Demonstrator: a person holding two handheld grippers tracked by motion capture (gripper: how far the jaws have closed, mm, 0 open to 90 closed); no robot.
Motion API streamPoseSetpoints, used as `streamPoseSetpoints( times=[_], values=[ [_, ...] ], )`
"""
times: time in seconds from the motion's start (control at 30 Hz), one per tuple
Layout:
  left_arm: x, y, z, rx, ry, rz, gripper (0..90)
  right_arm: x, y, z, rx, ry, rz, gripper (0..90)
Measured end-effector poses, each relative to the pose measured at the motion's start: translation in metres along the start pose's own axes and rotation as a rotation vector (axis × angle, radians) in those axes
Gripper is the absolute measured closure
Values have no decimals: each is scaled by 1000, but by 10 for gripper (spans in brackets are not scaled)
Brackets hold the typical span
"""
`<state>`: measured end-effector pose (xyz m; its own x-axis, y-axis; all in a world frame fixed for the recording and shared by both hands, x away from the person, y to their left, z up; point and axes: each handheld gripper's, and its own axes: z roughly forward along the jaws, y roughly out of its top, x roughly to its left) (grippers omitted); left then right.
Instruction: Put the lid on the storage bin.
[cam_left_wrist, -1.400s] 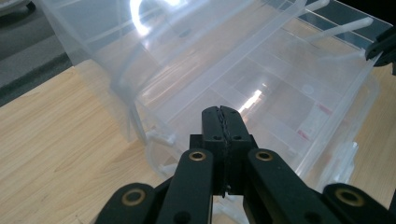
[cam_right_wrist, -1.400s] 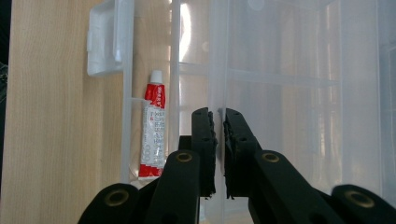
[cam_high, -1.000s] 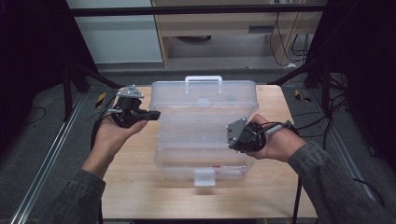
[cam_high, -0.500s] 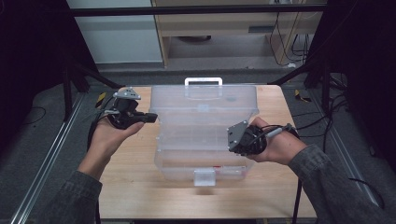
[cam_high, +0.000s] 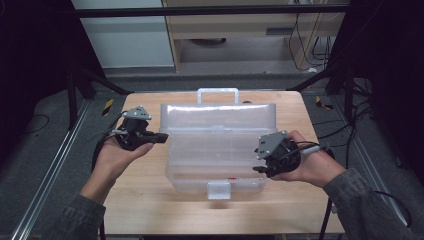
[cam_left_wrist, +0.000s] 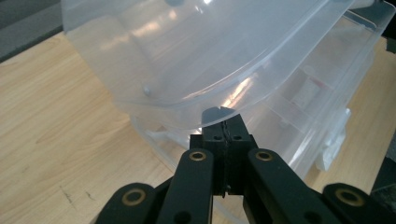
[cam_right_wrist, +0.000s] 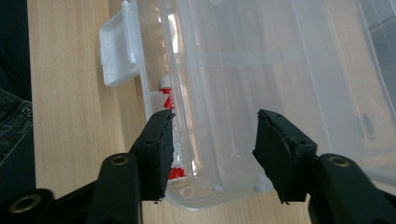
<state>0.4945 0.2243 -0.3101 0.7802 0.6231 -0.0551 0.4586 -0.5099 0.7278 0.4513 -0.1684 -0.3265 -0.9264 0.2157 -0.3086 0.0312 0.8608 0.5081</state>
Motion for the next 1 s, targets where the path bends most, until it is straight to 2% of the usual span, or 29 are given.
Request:
streamPoseSetpoints(
  times=[0.1,0.2,0.43,0.8,1.0],
  values=[
    [-3,-10,2,1,-13,2,900,5,-9,-6,-8,-18,19,391],
    [-6,-14,3,7,-14,8,900,7,-14,-8,-6,-30,33,378],
    [-12,-30,9,5,-23,13,900,11,-34,-11,17,-41,80,305],
    [-16,-44,15,14,-34,18,900,13,-52,-14,24,-61,113,283],
    [-18,-50,17,6,-13,15,900,13,-59,-14,32,-70,124,280]
  ],
)
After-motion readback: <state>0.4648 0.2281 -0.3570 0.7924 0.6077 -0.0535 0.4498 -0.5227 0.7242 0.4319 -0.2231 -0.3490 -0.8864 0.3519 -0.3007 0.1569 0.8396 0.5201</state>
